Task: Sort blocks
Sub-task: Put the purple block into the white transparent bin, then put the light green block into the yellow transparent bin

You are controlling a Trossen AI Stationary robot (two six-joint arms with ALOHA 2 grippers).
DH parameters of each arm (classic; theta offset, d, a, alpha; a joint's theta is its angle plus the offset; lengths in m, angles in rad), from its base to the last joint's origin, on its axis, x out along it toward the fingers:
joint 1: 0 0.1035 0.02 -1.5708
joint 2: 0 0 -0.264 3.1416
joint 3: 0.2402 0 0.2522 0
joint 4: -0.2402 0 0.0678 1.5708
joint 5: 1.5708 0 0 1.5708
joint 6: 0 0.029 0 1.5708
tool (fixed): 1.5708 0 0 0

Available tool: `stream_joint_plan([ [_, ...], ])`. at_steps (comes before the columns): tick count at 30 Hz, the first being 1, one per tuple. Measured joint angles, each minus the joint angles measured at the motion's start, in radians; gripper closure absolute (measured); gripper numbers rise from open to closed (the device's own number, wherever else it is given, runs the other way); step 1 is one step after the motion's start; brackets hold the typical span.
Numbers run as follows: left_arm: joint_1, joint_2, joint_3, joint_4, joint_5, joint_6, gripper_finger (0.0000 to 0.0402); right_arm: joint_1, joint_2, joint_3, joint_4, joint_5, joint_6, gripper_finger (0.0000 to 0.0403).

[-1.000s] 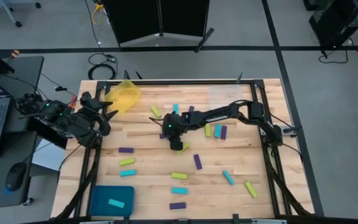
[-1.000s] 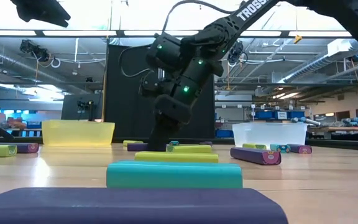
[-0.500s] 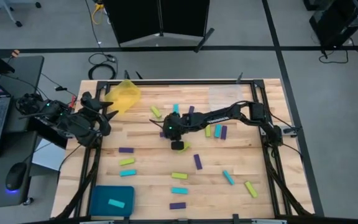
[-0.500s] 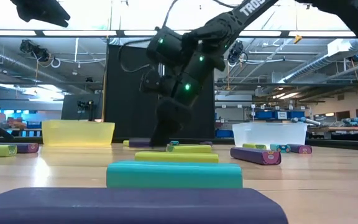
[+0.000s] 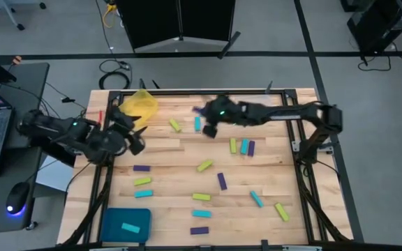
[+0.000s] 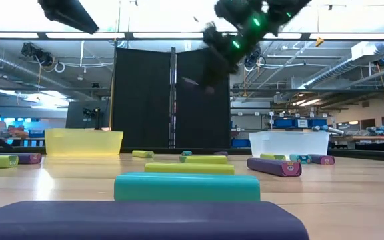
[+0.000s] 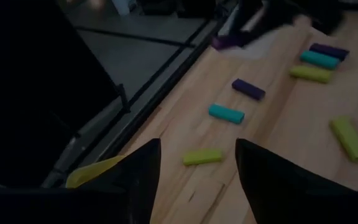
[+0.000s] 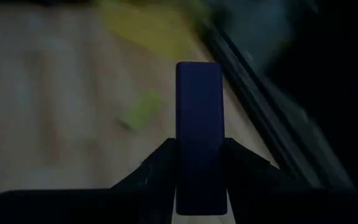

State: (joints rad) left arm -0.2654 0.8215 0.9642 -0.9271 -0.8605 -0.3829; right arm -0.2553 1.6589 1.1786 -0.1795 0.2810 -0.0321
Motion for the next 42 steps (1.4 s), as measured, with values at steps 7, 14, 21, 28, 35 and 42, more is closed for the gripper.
stream_joint_plan([
  [7, 0.252, 0.129, 0.0, 0.198, 0.349, 0.266, 0.0186, -0.142, -0.21, -0.283, -0.003, 0.094, 0.253, 0.0288],
  [14, 0.53, 0.353, 0.0, 0.26, 0.648, 0.484, 0.0186, -0.221, -0.297, -0.412, -0.02, 0.148, 0.423, 0.0288],
  [21, 0.705, 0.568, 0.023, 0.272, 0.804, 0.669, 0.0186, -0.26, -0.285, -0.429, -0.069, 0.167, 0.506, 0.0281],
  [28, 0.76, 0.73, 0.119, 0.27, 0.822, 0.768, 0.0183, -0.294, -0.288, -0.428, -0.068, 0.216, 0.531, 0.0183],
  [35, 0.761, 0.916, 0.261, 0.161, 0.77, 0.889, 0.0155, -0.296, -0.288, -0.428, -0.045, 0.208, 0.476, 0.0129],
  [42, 0.76, 0.983, 0.319, 0.075, 0.735, 1.115, 0.0119, -0.282, -0.288, -0.428, 0.018, 0.195, 0.417, 0.0136],
])
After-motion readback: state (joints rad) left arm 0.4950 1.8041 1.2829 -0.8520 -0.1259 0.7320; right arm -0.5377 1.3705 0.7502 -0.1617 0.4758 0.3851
